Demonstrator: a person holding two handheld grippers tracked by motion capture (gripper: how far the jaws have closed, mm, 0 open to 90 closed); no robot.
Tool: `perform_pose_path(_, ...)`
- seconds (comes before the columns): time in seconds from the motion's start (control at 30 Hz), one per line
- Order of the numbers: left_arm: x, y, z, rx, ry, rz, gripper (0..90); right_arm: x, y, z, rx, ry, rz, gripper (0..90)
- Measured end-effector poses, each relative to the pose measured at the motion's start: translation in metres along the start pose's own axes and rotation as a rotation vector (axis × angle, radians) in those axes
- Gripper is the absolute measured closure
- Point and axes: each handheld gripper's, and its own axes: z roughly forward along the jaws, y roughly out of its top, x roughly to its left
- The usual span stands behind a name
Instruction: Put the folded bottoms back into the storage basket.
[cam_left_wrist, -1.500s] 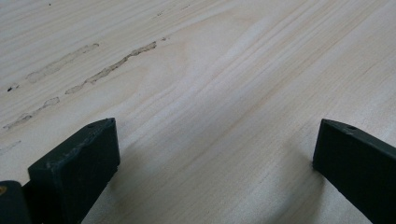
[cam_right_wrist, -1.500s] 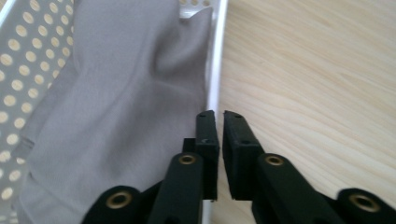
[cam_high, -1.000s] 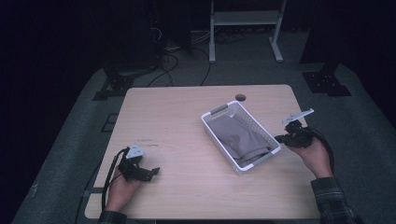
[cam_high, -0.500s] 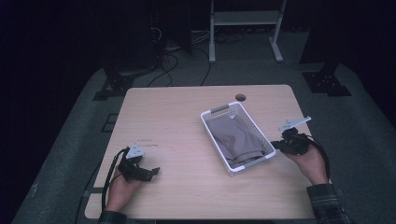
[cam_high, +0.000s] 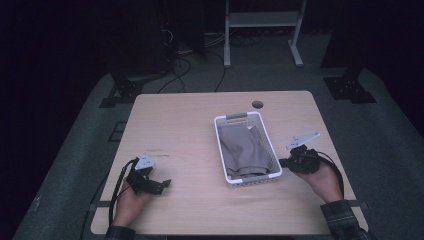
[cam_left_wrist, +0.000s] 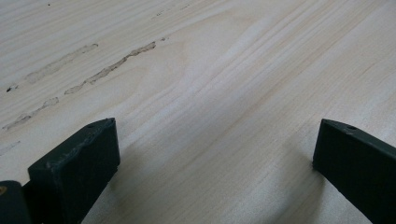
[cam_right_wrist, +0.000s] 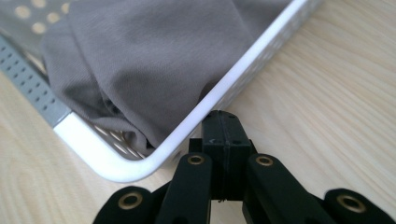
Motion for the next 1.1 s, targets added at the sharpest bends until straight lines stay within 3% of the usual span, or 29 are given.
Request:
perform_pose_path(0.33, 0.000, 0.000, 0.000, 0.000, 0.000, 0.000, 0.0, 0.023, 0.011, 0.010, 0.004, 0.040, -0.064, 89.4)
perform_pose_path(0.5, 0.000, 0.000, 0.000, 0.000, 0.000, 0.000, 0.0, 0.022, 0.010, 0.009, -0.020, 0.032, -0.057, 87.2)
perform_pose_path(0.73, 0.000, 0.000, 0.000, 0.000, 0.000, 0.000, 0.0, 0.009, 0.007, 0.004, -0.076, -0.041, -0.012, 49.2)
perform_pose_path(0.8, 0.000, 0.000, 0.000, 0.000, 0.000, 0.000, 0.0, 0.005, 0.006, 0.003, -0.085, -0.057, -0.003, 42.6)
perform_pose_path(0.97, 0.000, 0.000, 0.000, 0.000, -0.001, 0.001, 0.0, -0.006, 0.004, 0.003, -0.109, -0.095, 0.062, 17.5)
perform_pose_path(1.1, 0.000, 0.000, 0.000, 0.000, -0.001, 0.002, 0.0, -0.014, 0.005, 0.005, -0.106, -0.146, 0.097, 5.9)
